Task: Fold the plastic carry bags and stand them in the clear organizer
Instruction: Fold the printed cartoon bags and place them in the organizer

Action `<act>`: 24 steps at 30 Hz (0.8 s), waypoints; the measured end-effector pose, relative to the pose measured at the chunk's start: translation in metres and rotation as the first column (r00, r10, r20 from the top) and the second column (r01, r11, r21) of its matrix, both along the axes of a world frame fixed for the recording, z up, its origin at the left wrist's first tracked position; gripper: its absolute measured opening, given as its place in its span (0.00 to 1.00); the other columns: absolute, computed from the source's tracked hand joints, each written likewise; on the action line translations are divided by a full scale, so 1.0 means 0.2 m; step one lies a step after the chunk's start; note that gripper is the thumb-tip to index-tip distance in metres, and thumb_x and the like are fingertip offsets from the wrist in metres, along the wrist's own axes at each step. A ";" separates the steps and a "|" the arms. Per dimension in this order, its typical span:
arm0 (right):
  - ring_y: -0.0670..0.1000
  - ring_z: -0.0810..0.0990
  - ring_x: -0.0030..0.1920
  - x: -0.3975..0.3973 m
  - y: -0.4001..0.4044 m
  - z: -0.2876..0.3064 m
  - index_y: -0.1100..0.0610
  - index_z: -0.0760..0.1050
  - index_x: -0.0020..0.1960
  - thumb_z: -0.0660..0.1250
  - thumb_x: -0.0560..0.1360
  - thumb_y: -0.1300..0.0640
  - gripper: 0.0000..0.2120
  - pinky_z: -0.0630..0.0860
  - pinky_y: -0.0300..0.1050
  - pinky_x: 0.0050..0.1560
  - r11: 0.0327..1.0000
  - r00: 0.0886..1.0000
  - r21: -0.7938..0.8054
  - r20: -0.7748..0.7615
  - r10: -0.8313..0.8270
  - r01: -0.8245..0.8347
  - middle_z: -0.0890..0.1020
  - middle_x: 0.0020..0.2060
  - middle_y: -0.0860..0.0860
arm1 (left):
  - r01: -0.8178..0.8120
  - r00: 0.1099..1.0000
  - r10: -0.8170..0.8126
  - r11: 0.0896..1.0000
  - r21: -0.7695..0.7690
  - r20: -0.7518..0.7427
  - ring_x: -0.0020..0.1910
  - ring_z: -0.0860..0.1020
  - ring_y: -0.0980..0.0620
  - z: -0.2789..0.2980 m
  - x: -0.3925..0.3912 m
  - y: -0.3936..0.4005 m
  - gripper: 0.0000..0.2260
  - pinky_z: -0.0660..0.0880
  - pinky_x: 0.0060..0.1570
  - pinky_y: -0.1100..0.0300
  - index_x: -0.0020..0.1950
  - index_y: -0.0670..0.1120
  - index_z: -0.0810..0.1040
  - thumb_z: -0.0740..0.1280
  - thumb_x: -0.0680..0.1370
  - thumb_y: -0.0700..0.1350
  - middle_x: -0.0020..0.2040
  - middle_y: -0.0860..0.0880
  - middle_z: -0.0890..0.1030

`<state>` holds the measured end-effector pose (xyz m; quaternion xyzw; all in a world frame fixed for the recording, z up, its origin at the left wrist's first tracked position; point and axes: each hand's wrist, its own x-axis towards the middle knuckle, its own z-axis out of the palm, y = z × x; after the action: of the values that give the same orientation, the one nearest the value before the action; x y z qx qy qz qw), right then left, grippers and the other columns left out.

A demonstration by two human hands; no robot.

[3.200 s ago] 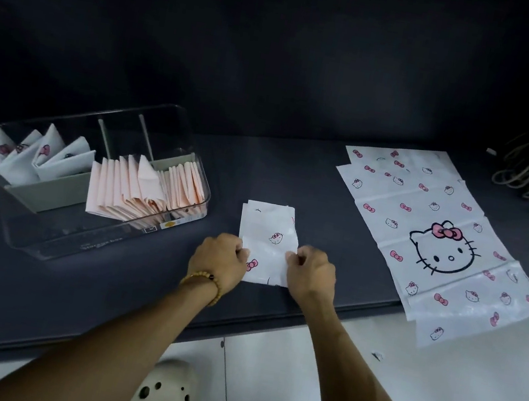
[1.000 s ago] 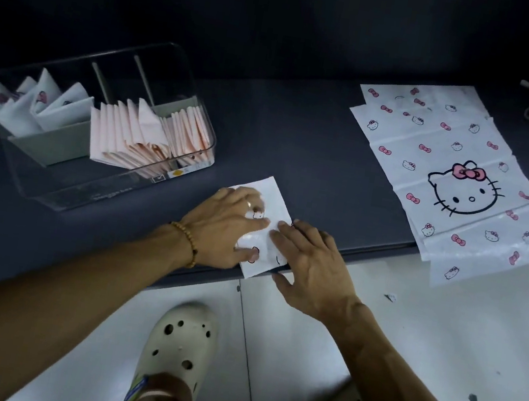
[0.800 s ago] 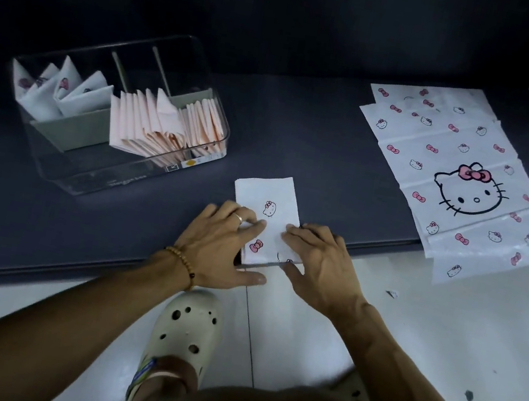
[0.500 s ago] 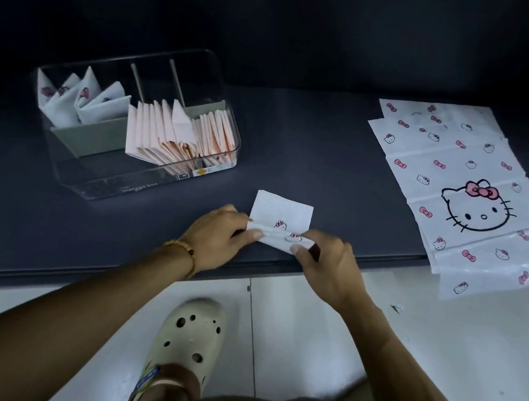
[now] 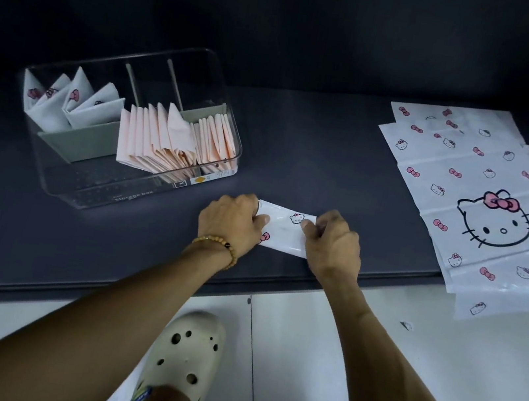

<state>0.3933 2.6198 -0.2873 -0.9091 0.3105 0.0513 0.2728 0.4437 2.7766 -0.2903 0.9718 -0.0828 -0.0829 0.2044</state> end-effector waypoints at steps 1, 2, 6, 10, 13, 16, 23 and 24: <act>0.56 0.74 0.41 -0.02 0.00 0.00 0.54 0.70 0.50 0.62 0.78 0.45 0.12 0.68 0.46 0.40 0.998 0.999 -0.054 0.045 -0.006 0.008 0.80 0.43 0.53 | -0.005 1.000 0.005 1.000 0.017 -0.005 0.46 0.78 0.40 0.00 0.01 -0.01 0.12 0.69 0.39 0.55 0.39 0.50 0.69 0.65 0.75 0.56 0.43 0.44 0.81; 0.57 0.76 0.41 -0.04 0.00 0.00 0.54 0.70 0.50 0.62 0.78 0.46 0.11 0.67 0.45 0.38 0.987 0.991 -0.162 0.130 0.037 -0.016 0.81 0.42 0.52 | -0.010 1.000 0.010 0.999 0.031 -0.007 0.46 0.78 0.40 -0.01 0.01 -0.01 0.12 0.69 0.39 0.55 0.40 0.50 0.69 0.65 0.76 0.56 0.44 0.44 0.81; 0.59 0.77 0.55 -0.17 -0.01 -0.04 0.57 0.76 0.62 0.57 0.79 0.51 0.17 0.72 0.53 0.50 0.825 0.870 -0.476 0.213 0.445 -0.305 0.80 0.58 0.54 | -0.004 0.999 0.001 0.996 0.084 0.037 0.47 0.78 0.40 -0.02 0.00 -0.01 0.12 0.69 0.39 0.54 0.46 0.49 0.73 0.64 0.77 0.57 0.46 0.44 0.81; 0.55 0.59 0.75 -0.20 -0.01 -0.12 0.55 0.63 0.74 0.47 0.83 0.49 0.23 0.56 0.57 0.72 0.839 0.888 -0.351 0.042 0.458 -0.416 0.64 0.74 0.49 | -0.043 0.995 0.035 0.995 0.088 0.094 0.48 0.78 0.41 0.00 -0.02 -0.01 0.13 0.72 0.41 0.52 0.52 0.49 0.71 0.66 0.76 0.56 0.49 0.45 0.80; 0.52 0.50 0.77 -0.19 -0.01 -0.14 0.53 0.56 0.77 0.42 0.82 0.47 0.25 0.47 0.54 0.75 0.832 0.885 -0.339 0.001 0.466 -0.439 0.57 0.77 0.47 | 0.150 0.934 -0.185 0.979 0.136 0.305 0.58 0.74 0.43 0.00 -0.03 -0.04 0.16 0.70 0.55 0.49 0.61 0.47 0.74 0.69 0.74 0.48 0.59 0.46 0.76; 0.49 0.45 0.78 -0.20 -0.02 -0.16 0.51 0.51 0.78 0.41 0.82 0.47 0.25 0.42 0.52 0.75 0.838 0.881 -0.307 -0.007 0.473 -0.452 0.52 0.78 0.46 | 0.557 0.753 -0.587 0.809 0.187 0.298 0.71 0.65 0.46 -0.04 -0.04 -0.16 0.22 0.53 0.72 0.56 0.69 0.43 0.71 0.65 0.75 0.38 0.70 0.46 0.70; 0.49 0.44 0.77 -0.21 -0.02 -0.15 0.53 0.46 0.79 0.40 0.82 0.49 0.26 0.43 0.53 0.75 0.830 0.884 -0.336 -0.015 0.468 -0.445 0.51 0.78 0.47 | 0.694 0.693 -0.702 0.711 0.110 0.167 0.76 0.52 0.53 -0.16 0.02 -0.17 0.25 0.43 0.72 0.66 0.78 0.44 0.51 0.56 0.82 0.41 0.78 0.48 0.52; 0.49 0.44 0.77 -0.20 -0.02 -0.15 0.53 0.46 0.79 0.40 0.82 0.49 0.25 0.44 0.53 0.75 0.829 0.883 -0.335 -0.021 0.469 -0.448 0.50 0.78 0.47 | 0.698 0.688 -0.706 0.707 0.115 0.166 0.76 0.52 0.53 -0.16 0.03 -0.17 0.24 0.45 0.73 0.65 0.77 0.43 0.51 0.54 0.83 0.42 0.78 0.48 0.52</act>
<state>0.3524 2.6158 -0.3178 -0.9907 0.0786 0.0341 0.1061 0.4488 2.7435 -0.3222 0.8736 -0.4659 -0.0598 0.1274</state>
